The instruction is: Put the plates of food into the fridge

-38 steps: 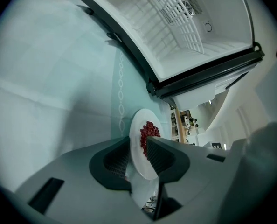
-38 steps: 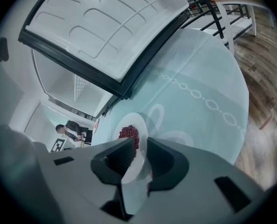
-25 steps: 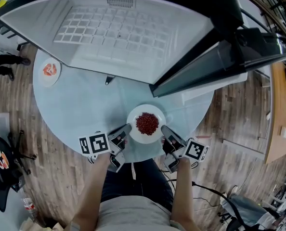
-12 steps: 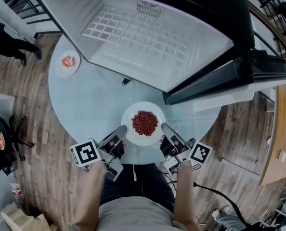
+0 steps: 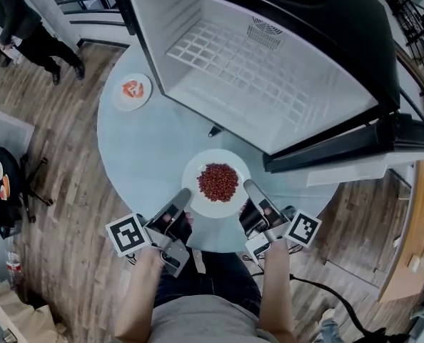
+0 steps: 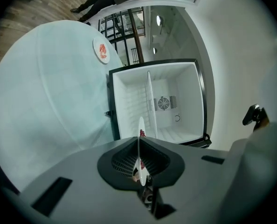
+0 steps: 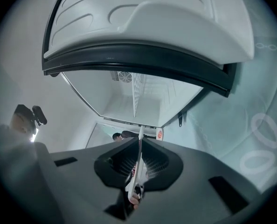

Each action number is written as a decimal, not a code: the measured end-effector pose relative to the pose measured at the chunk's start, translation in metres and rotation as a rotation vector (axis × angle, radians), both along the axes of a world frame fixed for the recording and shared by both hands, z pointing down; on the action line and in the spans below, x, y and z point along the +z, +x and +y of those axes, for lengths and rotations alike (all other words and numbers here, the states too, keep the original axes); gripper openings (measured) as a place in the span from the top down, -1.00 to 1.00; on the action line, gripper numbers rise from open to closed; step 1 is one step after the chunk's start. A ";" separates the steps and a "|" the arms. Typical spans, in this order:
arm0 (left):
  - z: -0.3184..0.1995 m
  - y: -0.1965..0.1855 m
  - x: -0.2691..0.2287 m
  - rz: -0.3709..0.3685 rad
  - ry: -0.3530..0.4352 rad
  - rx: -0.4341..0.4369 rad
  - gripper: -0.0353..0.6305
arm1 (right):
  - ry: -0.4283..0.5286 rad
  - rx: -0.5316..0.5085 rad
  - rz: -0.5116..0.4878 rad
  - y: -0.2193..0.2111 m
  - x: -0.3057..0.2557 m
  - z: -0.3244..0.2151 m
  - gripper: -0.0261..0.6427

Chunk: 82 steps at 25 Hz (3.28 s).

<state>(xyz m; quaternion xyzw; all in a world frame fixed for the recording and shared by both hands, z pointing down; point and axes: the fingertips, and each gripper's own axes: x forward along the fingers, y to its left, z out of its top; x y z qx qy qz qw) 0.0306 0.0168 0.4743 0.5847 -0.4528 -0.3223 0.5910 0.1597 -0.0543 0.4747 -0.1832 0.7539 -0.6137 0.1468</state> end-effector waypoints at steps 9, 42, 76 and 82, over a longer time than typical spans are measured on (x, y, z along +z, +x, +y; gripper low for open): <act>-0.026 -0.064 -0.019 0.086 0.029 -0.014 0.84 | 0.008 0.071 -0.005 -0.064 -0.030 -0.028 0.83; -0.191 -0.153 -0.063 0.159 0.057 0.027 0.84 | 0.118 0.605 0.372 -0.103 -0.079 -0.144 0.83; -0.267 -0.143 -0.055 0.149 0.026 0.046 0.84 | 0.149 0.141 0.504 -0.214 -0.052 -0.150 0.88; -0.256 -0.142 -0.058 0.125 0.049 0.068 0.83 | 0.122 0.170 0.451 -0.214 -0.051 -0.157 0.88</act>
